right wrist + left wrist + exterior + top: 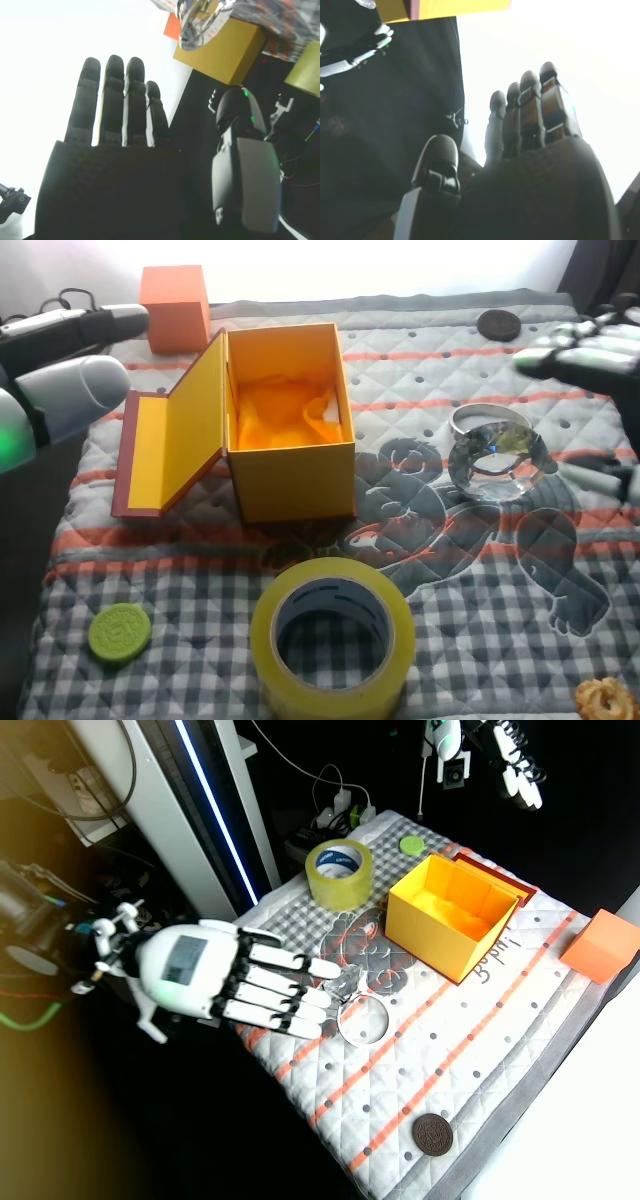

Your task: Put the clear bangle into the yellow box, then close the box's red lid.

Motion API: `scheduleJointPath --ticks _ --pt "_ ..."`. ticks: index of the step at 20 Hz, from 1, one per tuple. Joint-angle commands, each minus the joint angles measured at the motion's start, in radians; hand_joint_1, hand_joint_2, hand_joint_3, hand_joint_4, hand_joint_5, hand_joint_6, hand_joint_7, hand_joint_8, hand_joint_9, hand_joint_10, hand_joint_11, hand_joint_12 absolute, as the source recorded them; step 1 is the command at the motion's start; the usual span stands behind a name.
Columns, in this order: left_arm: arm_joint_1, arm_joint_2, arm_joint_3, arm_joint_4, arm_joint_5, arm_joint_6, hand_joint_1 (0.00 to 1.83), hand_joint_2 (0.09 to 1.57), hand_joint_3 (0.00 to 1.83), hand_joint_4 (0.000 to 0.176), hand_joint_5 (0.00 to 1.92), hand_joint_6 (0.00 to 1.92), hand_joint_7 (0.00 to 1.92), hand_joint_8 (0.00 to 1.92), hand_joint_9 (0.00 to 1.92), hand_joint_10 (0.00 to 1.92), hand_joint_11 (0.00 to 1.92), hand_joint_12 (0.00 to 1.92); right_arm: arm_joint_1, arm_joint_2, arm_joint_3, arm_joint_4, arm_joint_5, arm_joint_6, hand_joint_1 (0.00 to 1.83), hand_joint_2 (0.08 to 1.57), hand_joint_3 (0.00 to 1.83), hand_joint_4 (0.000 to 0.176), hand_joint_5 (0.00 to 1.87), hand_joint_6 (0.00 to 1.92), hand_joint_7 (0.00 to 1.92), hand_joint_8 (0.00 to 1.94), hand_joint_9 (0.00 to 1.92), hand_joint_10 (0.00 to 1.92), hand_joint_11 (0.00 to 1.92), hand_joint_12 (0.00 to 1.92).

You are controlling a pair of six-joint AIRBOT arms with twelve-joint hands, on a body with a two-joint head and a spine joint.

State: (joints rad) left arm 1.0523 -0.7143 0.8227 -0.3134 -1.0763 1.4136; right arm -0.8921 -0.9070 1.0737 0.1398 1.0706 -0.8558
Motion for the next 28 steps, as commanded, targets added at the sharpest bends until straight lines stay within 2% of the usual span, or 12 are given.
scheduleJointPath --ticks 1,9,11,15,16,17,18,19,21,22,25,28 --pt "-0.006 -0.002 0.006 0.005 -0.12 -0.005 0.0 1.19 0.0 0.136 0.4 0.01 0.33 0.01 0.29 0.01 0.0 0.58 0.025 -0.016 0.016 0.011 0.078 0.005 0.99 1.16 0.0 0.074 0.41 0.0 0.38 0.0 0.35 0.0 0.14 0.52" --pt "-0.007 -0.008 0.008 0.005 -0.112 -0.005 0.06 1.2 0.0 0.124 0.41 0.0 0.33 0.0 0.29 0.0 0.0 0.6 0.124 -0.113 0.108 -0.015 -0.11 0.005 0.54 1.05 0.0 0.12 0.35 0.0 0.33 0.0 0.39 0.0 0.27 0.45" --pt "-0.006 -0.008 0.008 0.005 -0.111 -0.005 0.05 1.21 0.0 0.115 0.41 0.0 0.3 0.0 0.25 0.0 0.0 0.53 0.124 -0.131 0.125 -0.007 -0.145 0.005 0.62 1.03 0.0 0.155 0.35 0.0 0.33 0.01 0.39 0.01 0.29 0.43" --pt "-0.004 -0.009 0.008 0.005 -0.108 -0.005 0.05 1.21 0.0 0.115 0.42 0.01 0.3 0.0 0.27 0.01 0.0 0.47 0.123 -0.166 0.157 0.005 -0.202 0.005 0.87 1.12 0.0 0.118 0.41 0.0 0.38 0.0 0.44 0.0 0.27 0.87" --pt "-0.004 -0.009 0.008 0.006 -0.106 -0.005 0.03 1.21 0.0 0.111 0.43 0.0 0.31 0.0 0.28 0.0 0.0 0.51 0.123 -0.169 0.161 0.007 -0.21 0.005 0.94 1.11 0.0 0.159 0.49 0.0 0.48 0.01 0.61 0.03 0.35 1.02" --pt "-0.004 -0.01 0.008 0.006 -0.105 -0.005 0.03 1.21 0.0 0.111 0.43 0.0 0.31 0.0 0.28 0.0 0.0 0.52 0.123 -0.171 0.165 0.009 -0.218 0.005 1.12 1.12 0.0 0.129 0.59 0.01 0.65 0.01 0.8 0.07 0.46 1.1" --pt "-0.004 -0.011 0.008 0.006 -0.105 -0.005 0.03 1.21 0.0 0.112 0.43 0.0 0.32 0.0 0.29 0.0 0.0 0.55 0.123 -0.171 0.165 0.009 -0.22 0.005 1.21 1.12 0.0 0.0 0.83 0.79 0.97 0.79 1.01 0.16 0.49 1.36" --pt "-0.004 -0.012 0.008 0.006 -0.104 -0.006 0.03 1.21 0.0 0.111 0.43 0.0 0.32 0.0 0.28 0.0 0.0 0.56 0.123 -0.171 0.166 0.01 -0.22 0.005 1.2 1.15 0.0 0.005 0.89 1.09 0.9 1.01 0.96 0.13 0.31 1.46" --pt "-0.002 -0.014 0.008 0.006 -0.101 -0.006 0.04 1.21 0.0 0.112 0.43 0.0 0.32 0.0 0.28 0.0 0.0 0.57 0.124 -0.171 0.166 0.009 -0.22 0.005 1.11 1.2 0.0 0.0 0.82 1.21 1.1 0.74 1.06 1.13 0.76 1.79" --pt "-0.001 -0.015 0.009 0.006 -0.098 -0.006 0.03 1.21 0.0 0.118 0.42 0.0 0.32 0.0 0.28 0.0 0.0 0.57 0.124 -0.171 0.166 0.009 -0.219 0.005 1.11 1.2 0.0 0.0 0.82 1.21 1.16 0.55 1.1 1.09 0.86 1.68" --pt "-0.001 -0.019 0.012 0.006 -0.093 -0.006 0.0 1.21 0.0 0.135 0.42 0.0 0.34 0.0 0.31 0.0 0.0 0.55 0.177 -0.157 0.162 -0.022 -0.196 0.005 1.25 1.15 0.0 0.0 0.85 0.94 0.99 1.21 1.05 1.07 0.87 1.58" --pt "-0.001 -0.021 0.013 0.006 -0.092 -0.006 0.0 1.21 0.0 0.133 0.42 0.0 0.33 0.0 0.3 0.0 0.0 0.4 0.245 -0.147 0.142 -0.078 -0.146 0.005 1.26 1.12 0.0 0.0 0.85 0.98 1.11 0.96 1.27 0.52 1.06 1.02"
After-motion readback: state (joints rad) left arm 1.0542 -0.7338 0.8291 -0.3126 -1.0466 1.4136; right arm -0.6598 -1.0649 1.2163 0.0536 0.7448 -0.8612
